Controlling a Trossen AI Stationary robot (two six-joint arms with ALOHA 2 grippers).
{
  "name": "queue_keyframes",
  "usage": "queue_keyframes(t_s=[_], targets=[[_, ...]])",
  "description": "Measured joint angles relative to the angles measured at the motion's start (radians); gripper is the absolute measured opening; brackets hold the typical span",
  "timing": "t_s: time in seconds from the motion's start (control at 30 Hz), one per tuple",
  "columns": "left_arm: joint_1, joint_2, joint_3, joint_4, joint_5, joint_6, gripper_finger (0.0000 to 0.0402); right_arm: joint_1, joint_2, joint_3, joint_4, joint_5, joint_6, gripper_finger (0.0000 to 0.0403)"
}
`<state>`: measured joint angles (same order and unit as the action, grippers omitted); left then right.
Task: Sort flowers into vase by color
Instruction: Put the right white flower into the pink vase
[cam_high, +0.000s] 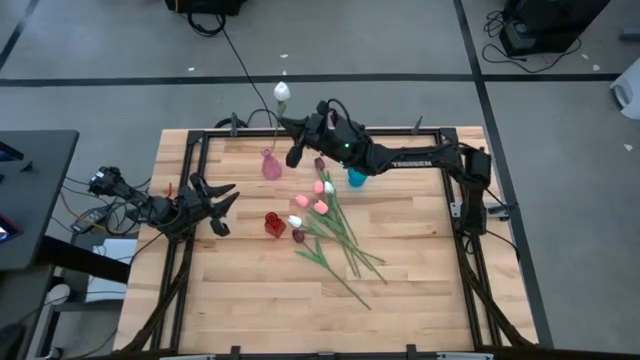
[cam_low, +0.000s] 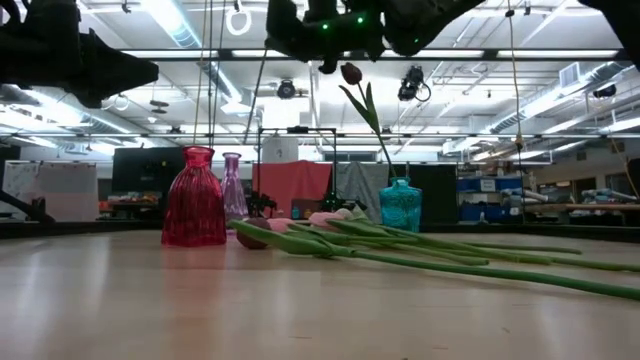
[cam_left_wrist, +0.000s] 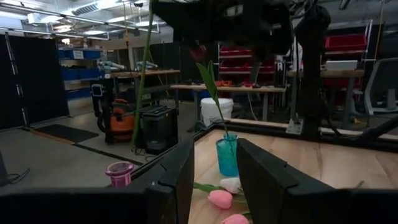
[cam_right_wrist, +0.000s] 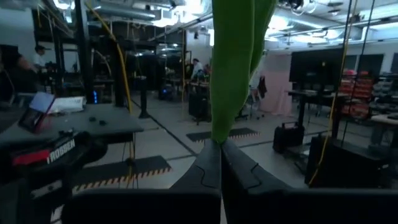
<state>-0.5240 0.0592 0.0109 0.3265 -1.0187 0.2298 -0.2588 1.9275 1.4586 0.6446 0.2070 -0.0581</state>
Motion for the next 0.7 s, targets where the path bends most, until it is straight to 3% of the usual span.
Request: queue_keyframes(t_s=[0.43, 0.7], targets=[[0.0, 0.0, 0.0, 0.0, 0.0, 0.0, 0.0124, -0.002, 0.081, 0.036, 0.073, -0.001, -0.006, 0.0002], [-0.006, 0.0, 0.006, -0.009, 0.038, -0.081, 0.0124, -0.007, 0.085, 0.034, -0.026, -0.01, 0.006, 0.0003]])
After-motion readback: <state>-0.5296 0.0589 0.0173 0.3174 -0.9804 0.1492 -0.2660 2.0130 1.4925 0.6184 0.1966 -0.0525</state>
